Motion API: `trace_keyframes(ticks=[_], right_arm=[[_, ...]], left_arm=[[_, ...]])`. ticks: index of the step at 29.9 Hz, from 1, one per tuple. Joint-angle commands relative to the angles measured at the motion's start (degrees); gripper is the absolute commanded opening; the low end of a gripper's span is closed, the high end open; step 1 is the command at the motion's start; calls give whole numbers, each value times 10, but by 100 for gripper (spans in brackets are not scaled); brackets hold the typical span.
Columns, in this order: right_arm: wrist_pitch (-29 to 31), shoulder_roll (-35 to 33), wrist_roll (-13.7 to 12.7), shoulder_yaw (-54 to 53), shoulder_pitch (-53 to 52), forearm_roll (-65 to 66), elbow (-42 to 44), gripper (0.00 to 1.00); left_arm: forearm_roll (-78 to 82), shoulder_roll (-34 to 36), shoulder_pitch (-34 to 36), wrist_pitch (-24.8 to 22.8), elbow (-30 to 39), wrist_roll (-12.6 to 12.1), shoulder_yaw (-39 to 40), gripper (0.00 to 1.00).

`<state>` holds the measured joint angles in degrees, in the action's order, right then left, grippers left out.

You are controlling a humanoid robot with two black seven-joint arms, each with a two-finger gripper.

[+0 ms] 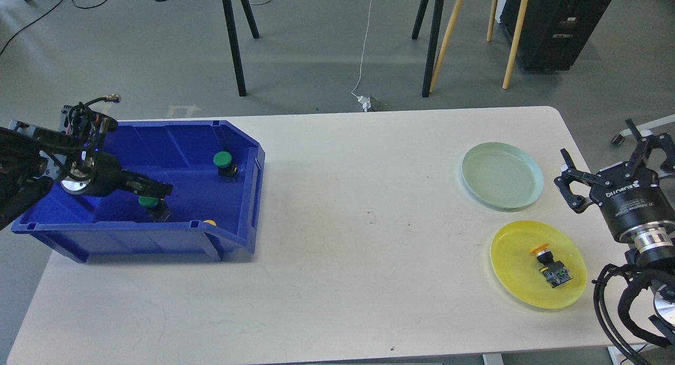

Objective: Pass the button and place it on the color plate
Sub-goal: 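Grasp a green button in the bin with the left gripper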

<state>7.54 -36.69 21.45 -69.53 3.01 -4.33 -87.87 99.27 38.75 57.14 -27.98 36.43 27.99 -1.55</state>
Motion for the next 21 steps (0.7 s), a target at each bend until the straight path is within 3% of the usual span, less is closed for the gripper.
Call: trace_keyframes(ticks=[1, 10, 15, 19, 21], right_arm=[[2, -8, 0, -5, 1, -2, -1, 100], [2, -5, 1, -4, 9, -2, -5, 100], [2, -5, 1, -4, 10, -2, -5, 100], [1, -5, 1, -4, 10, -2, -5, 100], [2, -5, 1, -3, 11, -2, -5, 100]], left_arm=[[1, -5, -13, 7, -2, 0, 0, 89], [1, -16, -23, 18, -32, 0, -19, 88], [1, -16, -26, 23, -31, 0, -35, 78], [1, -16, -26, 45, -31, 0, -37, 64], [1, -17, -26, 49, -31, 0, -37, 63]])
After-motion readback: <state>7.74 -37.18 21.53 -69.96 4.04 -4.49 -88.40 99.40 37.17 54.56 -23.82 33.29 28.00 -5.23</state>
